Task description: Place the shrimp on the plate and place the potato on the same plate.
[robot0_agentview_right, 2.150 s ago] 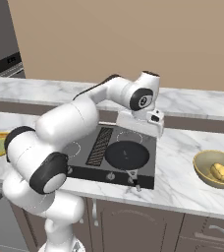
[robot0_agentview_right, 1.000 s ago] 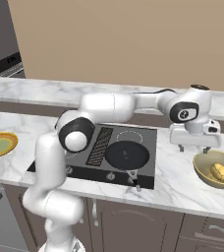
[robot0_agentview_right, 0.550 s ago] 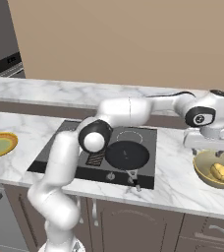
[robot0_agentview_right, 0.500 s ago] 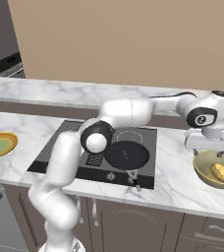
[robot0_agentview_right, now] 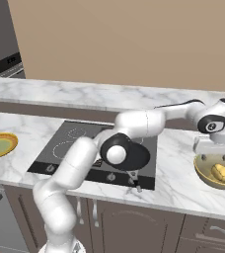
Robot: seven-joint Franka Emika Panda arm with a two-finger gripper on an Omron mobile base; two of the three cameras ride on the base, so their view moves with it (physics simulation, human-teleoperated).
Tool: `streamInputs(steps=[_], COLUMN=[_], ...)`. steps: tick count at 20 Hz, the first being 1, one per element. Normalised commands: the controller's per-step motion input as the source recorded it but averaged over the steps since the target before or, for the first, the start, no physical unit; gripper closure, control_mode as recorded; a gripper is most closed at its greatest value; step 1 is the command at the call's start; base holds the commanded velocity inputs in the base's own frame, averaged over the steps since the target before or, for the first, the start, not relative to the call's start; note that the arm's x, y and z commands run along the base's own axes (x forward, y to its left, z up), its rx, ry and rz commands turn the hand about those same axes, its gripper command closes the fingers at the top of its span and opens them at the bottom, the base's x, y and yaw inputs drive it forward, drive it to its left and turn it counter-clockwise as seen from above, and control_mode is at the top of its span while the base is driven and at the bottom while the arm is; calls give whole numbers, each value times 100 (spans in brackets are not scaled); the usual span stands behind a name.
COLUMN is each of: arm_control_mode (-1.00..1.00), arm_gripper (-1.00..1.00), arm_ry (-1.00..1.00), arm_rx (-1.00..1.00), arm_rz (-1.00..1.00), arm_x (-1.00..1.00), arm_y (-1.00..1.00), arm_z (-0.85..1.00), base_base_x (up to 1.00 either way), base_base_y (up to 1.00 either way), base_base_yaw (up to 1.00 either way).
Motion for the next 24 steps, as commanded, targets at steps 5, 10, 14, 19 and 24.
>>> streamInputs(steps=[5, 10, 14, 19, 24], arm_control_mode=[-100, -100, -100, -100, -100], arm_gripper=[-100, -100, -100, -100, 100], arm_ry=[0, -3, -7, -1, 0], arm_rx=[-11, 0, 0, 0, 0], arm_rz=[9, 5, 5, 1, 0], arm_x=[18, 13, 25, 8, 0], arm_y=[-34, -39, -16, -2, 0], arm_z=[-51, -34, -42, -36, -29], base_base_x=[0, 0, 0, 0, 0], base_base_y=[0, 0, 0, 0, 0], base_base_yaw=[0, 0, 0, 0, 0])
